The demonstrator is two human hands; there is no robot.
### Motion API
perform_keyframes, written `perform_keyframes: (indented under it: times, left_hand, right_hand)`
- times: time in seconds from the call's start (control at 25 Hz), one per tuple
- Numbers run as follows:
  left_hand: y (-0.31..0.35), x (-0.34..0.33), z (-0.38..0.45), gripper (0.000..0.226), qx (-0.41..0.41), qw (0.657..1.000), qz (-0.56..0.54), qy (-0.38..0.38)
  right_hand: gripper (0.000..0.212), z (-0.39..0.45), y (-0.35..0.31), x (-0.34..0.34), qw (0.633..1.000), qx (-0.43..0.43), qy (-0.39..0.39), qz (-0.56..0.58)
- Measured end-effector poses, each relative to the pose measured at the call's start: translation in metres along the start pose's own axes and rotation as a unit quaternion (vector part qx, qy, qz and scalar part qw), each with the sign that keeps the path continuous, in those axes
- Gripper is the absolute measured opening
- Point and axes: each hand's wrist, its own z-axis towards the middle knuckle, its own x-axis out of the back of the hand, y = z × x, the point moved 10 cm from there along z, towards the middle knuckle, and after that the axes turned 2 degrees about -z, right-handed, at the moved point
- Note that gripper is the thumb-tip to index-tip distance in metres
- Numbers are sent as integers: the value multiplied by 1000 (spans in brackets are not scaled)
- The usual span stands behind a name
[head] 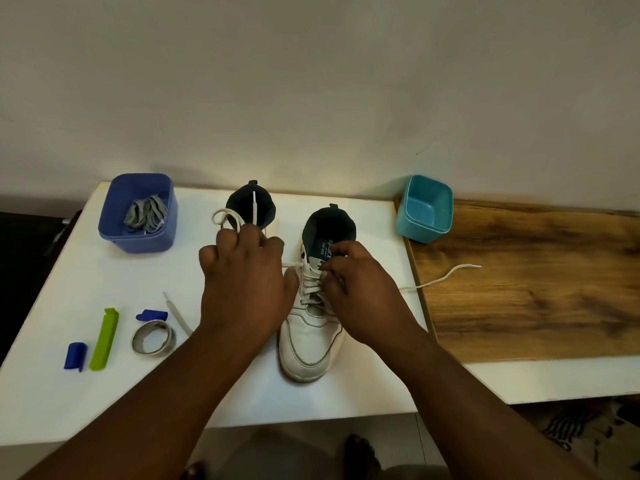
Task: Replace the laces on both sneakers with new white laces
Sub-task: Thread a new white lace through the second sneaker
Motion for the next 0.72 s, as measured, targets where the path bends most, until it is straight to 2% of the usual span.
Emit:
perform_keyframes:
  times: [0.12,0.24,0.36,0.48,0.56,0.64,0.72]
  left_hand:
    - [7,-7,3,35,-23,1000,-17,-11]
    - [-4,3,6,31,-15,1000,-16,8]
    - [-5,9,5,28,-10,998,-68,-2]
    - [12,6,-2,23,-44,987,-150,-35]
    - [16,8,-4,22,-48,976,-208,-41]
    - [15,10,-4,30,-45,968,-245,-43]
    - [18,14,-5,34,-56,952,-298,-44]
  right_hand:
    - [31,-2,-1,-5,1000,5,-16,-3]
    - [34,-2,1,-2,1000,-8,-12,-12]
    - [36,-3,2,-2,1000,-9,-12,-18]
    - [44,-7,17,14,995,-65,51,64]
    - [43,-9,42,31,987,-126,97,26]
    - [42,-8,60,23,985,-161,31,-60]
    - [40,-10,66,4,983,-175,-33,-51]
